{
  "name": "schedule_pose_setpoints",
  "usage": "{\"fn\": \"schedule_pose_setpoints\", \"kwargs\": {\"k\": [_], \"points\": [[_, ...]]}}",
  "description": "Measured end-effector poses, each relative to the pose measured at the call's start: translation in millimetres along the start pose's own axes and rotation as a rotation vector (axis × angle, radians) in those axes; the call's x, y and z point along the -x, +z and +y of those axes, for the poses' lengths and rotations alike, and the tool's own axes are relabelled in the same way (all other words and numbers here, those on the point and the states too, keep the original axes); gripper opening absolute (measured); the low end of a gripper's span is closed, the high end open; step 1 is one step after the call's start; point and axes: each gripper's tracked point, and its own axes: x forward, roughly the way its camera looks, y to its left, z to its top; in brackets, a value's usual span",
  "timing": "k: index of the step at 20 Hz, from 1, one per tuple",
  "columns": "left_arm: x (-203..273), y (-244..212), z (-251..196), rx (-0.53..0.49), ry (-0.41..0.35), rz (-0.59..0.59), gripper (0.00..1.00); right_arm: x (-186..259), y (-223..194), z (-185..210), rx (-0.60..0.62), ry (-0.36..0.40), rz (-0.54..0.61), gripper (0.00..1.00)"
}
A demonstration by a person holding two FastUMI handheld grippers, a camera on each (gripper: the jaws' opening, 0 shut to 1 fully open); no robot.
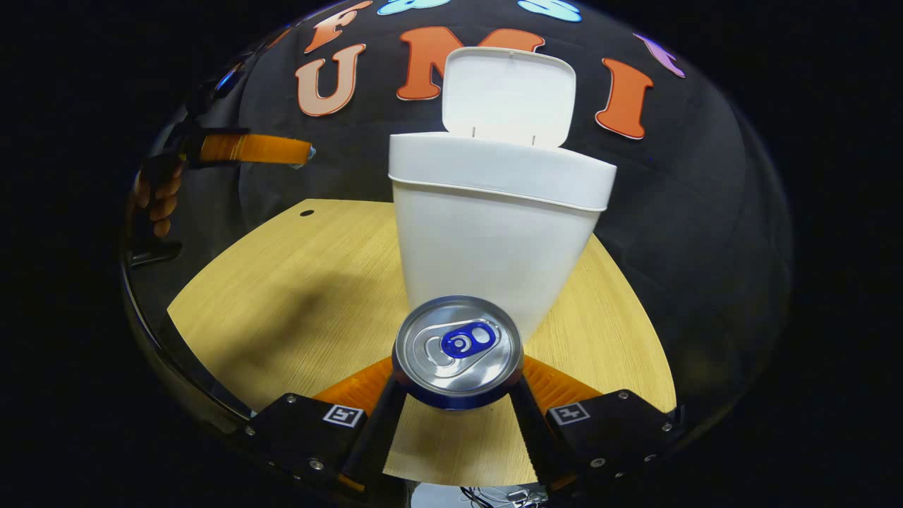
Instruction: Press the lid of the desktop garbage bin to open it, pick up the crumpled paper on the desktop and throw it into the bin, then pick up the pop can on the desktop and drop it into the bin, and finally close the garbage bin lid.
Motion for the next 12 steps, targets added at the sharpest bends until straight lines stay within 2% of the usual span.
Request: {"fn": "schedule_pose_setpoints", "kwargs": {"k": [6, 12], "points": [[-20, 39, -39, -0.025, -0.072, -0.070, 0.21, 6, -4, -23, -0.023, -0.029, 0.004, 0.80], [-31, 58, -73, -0.040, -0.127, -0.110, 0.21, 12, -8, -42, -0.056, -0.064, 0.006, 0.80]]}}
